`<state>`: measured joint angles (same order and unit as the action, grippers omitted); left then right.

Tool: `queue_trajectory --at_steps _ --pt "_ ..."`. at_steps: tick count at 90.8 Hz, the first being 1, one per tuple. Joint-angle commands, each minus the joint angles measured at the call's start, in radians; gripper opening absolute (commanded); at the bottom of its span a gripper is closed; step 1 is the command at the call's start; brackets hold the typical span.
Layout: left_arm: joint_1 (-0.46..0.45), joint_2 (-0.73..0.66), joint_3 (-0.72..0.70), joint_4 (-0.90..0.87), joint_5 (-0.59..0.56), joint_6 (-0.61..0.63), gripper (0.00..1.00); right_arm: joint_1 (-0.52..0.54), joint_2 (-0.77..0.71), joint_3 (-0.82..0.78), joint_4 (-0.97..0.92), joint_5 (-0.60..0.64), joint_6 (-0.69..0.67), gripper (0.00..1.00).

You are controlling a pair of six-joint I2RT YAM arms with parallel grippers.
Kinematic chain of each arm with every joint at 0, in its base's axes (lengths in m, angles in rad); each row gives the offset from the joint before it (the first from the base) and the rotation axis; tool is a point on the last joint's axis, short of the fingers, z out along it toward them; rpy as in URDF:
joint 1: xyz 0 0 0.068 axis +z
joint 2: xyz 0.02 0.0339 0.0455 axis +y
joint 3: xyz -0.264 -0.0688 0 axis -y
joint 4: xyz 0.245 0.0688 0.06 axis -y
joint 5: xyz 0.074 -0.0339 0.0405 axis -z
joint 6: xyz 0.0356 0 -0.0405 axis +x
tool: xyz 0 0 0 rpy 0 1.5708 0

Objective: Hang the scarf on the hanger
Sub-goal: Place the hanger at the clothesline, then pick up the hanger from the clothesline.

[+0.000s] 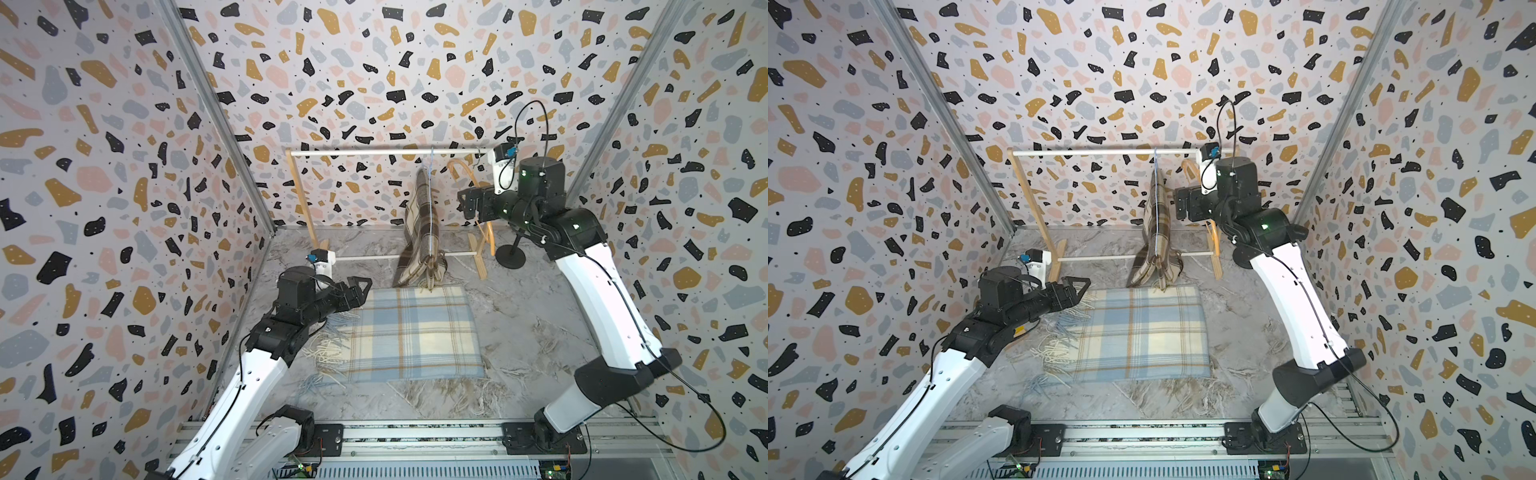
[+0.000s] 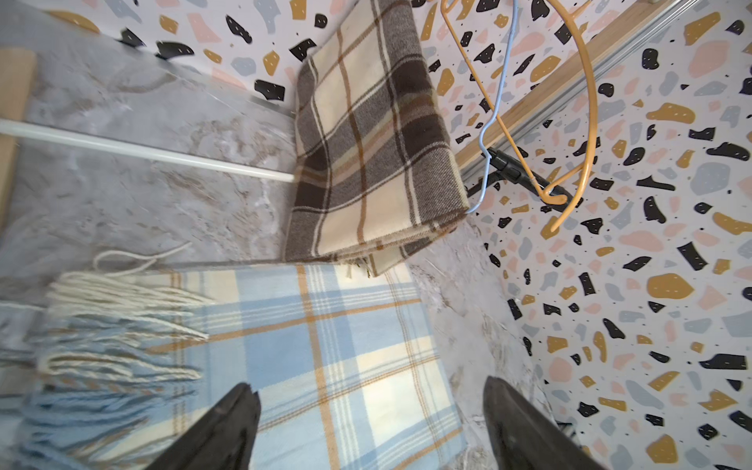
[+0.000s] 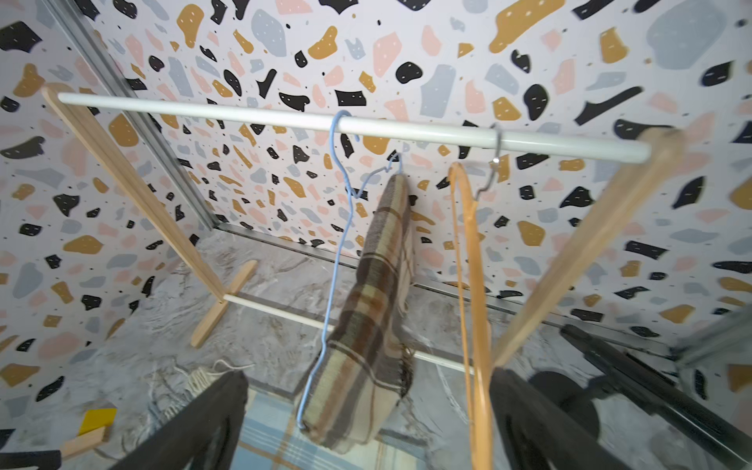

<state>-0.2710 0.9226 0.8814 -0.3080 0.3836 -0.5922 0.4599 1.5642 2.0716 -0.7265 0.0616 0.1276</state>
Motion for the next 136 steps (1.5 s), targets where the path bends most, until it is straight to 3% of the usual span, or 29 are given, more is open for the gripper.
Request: queue_trajectory --at_steps 1,21,34,44,66,79,116,136 --pt "-0.005 0.0 -0.035 0.083 0.058 -0.062 0.91 -0.04 -0.063 -0.072 -0.027 0.066 -0.103 0.99" --pt "-0.004 -0.027 -0.143 0.076 0.074 -0.089 0.92 -0.207 -0.071 -0.146 -0.067 -0.172 -0.081 0.99" --pt "-0.004 -0.029 -0.197 0.067 0.079 -0.094 0.92 -0.292 0.012 -0.121 -0.068 -0.406 0.014 0.99" --pt "-0.005 -0.018 -0.221 0.08 0.086 -0.098 0.92 -0.304 0.113 -0.051 -0.07 -0.515 0.033 0.95" --pt "-0.005 0.0 -0.233 0.093 0.085 -0.086 0.92 -0.308 0.278 0.075 -0.069 -0.572 0.036 0.81" --pt "-0.004 0.01 -0.224 0.097 0.092 -0.079 0.92 -0.308 0.317 0.088 -0.068 -0.607 0.037 0.66" --pt "-0.004 -0.007 -0.213 0.085 0.095 -0.07 0.91 -0.307 0.289 0.069 -0.068 -0.679 0.023 0.22" --pt "-0.005 -0.02 -0.21 0.074 0.098 -0.07 0.91 -0.306 0.264 0.083 -0.036 -0.679 0.021 0.08"
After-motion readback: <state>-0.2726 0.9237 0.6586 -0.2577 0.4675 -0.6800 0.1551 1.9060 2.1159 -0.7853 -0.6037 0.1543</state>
